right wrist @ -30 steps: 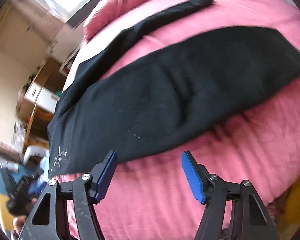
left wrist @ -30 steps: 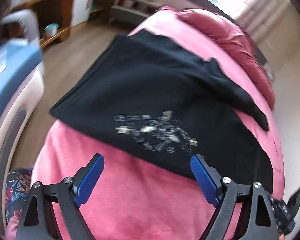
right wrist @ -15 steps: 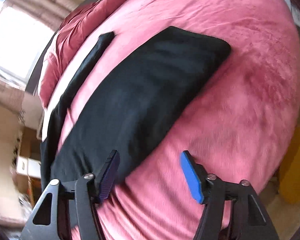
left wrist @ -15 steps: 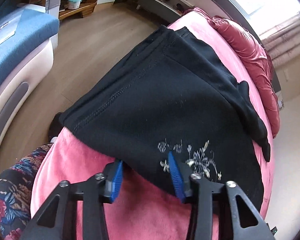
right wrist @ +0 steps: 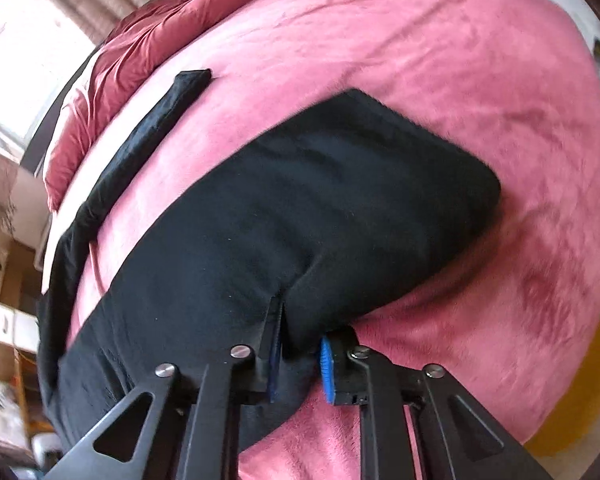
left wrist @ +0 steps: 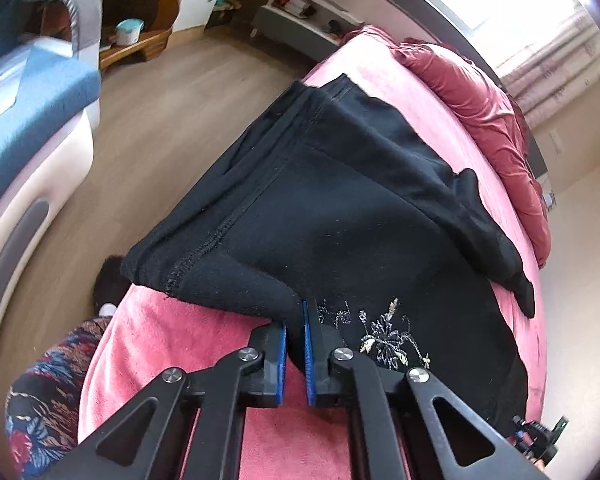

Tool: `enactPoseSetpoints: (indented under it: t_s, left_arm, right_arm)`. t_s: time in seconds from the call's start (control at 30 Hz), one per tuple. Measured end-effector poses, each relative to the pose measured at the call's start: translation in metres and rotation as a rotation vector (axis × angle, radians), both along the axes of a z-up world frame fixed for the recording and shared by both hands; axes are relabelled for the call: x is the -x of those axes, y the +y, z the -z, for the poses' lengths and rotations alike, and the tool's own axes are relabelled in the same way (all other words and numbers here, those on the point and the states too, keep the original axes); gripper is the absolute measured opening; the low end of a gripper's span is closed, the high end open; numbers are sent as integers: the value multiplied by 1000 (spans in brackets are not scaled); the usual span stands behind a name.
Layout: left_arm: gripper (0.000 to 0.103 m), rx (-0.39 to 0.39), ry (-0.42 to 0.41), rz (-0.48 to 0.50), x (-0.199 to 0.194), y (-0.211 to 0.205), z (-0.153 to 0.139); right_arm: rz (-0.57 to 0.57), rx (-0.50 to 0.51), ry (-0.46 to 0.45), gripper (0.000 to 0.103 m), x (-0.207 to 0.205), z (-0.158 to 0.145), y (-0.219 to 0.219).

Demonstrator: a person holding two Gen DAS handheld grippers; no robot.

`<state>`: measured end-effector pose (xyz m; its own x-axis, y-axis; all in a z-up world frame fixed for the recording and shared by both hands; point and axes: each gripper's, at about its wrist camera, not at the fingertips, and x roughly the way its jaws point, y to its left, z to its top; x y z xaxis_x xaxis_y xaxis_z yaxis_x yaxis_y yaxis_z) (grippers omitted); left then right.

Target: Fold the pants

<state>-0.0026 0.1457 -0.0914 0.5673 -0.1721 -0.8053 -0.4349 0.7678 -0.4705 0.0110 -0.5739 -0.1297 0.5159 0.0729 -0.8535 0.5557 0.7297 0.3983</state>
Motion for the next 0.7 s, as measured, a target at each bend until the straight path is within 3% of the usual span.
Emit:
enactPoseSetpoints:
  t_s: [0.4,0.7]
  left_arm:
    - [6,38,-98,16,39,-7,-42]
    - [6,32,-19,64,60,-24,-37]
  right_arm:
    - [-21,92,-55,11,9,-43,-7]
    - [36,101,2,11,40,-34,-30]
